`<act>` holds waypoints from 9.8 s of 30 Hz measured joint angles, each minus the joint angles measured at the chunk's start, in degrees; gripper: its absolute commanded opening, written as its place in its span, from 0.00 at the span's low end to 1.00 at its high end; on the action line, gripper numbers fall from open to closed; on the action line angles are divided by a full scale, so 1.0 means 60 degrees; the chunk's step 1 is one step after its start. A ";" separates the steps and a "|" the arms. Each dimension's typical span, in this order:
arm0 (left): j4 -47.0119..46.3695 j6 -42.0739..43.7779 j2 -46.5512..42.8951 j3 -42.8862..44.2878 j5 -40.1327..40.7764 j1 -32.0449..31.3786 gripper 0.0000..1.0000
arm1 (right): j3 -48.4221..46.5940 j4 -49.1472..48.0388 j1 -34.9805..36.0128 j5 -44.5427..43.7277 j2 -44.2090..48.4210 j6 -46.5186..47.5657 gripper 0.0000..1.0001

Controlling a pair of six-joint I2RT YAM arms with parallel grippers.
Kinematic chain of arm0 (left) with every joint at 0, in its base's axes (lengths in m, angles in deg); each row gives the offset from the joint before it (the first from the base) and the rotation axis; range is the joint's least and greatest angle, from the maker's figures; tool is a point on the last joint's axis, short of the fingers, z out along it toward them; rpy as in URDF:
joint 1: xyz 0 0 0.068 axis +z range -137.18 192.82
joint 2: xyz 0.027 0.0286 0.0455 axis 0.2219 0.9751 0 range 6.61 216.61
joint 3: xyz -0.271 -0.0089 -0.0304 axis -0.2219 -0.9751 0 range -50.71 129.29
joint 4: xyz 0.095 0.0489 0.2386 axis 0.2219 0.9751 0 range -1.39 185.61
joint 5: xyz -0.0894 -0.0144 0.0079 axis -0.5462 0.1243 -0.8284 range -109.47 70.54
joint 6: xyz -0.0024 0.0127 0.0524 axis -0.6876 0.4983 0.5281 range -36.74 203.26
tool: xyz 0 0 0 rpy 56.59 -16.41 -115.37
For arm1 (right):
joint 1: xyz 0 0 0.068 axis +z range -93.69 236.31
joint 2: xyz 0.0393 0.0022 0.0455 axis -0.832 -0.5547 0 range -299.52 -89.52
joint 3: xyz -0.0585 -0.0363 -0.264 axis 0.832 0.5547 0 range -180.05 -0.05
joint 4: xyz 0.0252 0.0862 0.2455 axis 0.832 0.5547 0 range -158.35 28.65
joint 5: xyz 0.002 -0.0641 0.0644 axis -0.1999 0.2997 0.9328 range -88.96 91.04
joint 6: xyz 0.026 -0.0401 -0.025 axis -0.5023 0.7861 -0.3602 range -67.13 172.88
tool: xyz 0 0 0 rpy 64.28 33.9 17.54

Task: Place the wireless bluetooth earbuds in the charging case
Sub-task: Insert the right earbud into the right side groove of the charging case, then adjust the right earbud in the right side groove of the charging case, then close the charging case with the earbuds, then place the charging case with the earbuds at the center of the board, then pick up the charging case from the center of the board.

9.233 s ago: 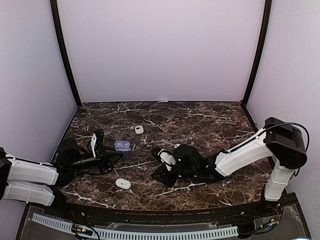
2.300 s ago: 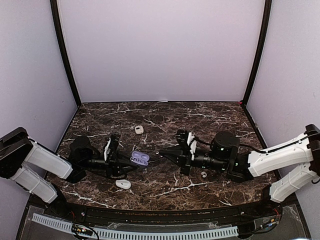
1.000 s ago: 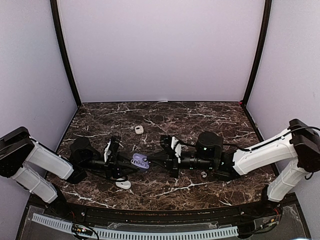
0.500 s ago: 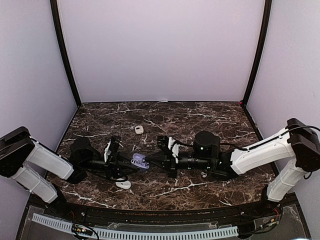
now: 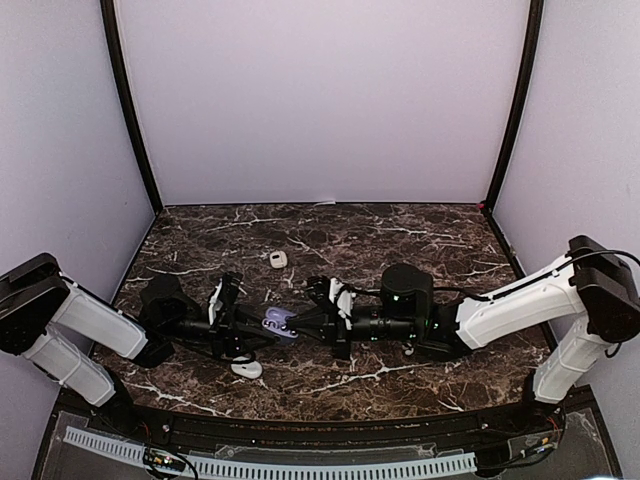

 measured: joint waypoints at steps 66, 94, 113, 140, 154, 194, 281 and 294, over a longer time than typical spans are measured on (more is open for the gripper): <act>0.1927 0.1752 -0.0408 0.0142 0.0018 0.0000 0.16 | -0.0444 0.2699 0.0022 -0.0521 0.1096 -0.0969 0.14; 0.2856 0.2233 -0.0474 0.0444 -0.0033 -0.0219 0.17 | -0.1800 0.4958 -0.0051 0.0393 0.0328 -0.0441 0.01; 0.3228 0.2262 -0.0474 0.0444 0.0007 -0.0233 0.17 | -0.2175 0.5730 -0.0058 0.0678 0.0022 -0.0197 0.00; 0.3034 0.2167 -0.0474 0.0444 -0.0229 -0.0273 0.16 | -0.2178 0.5639 -0.0058 0.1224 -0.0120 -0.0004 0.02; 0.2772 0.2167 -0.0474 0.0444 -0.0262 -0.0273 0.17 | -0.1319 0.5217 -0.0299 0.1231 0.0962 -0.0412 0.09; 0.2860 0.2178 -0.0448 0.0510 -0.0262 -0.0273 0.16 | -0.0998 0.5173 -0.0488 0.1559 0.0699 -0.0718 0.08; 1.2772 -0.2484 -0.1486 0.3279 0.6626 0.2794 0.99 | 0.0867 0.3038 -0.2524 -0.0685 0.1337 -0.1661 0.27; 1.5755 -0.6178 -0.3118 0.3067 0.9023 -0.1479 0.99 | 0.0882 0.2656 -0.2568 -0.0557 0.1271 -0.1672 0.81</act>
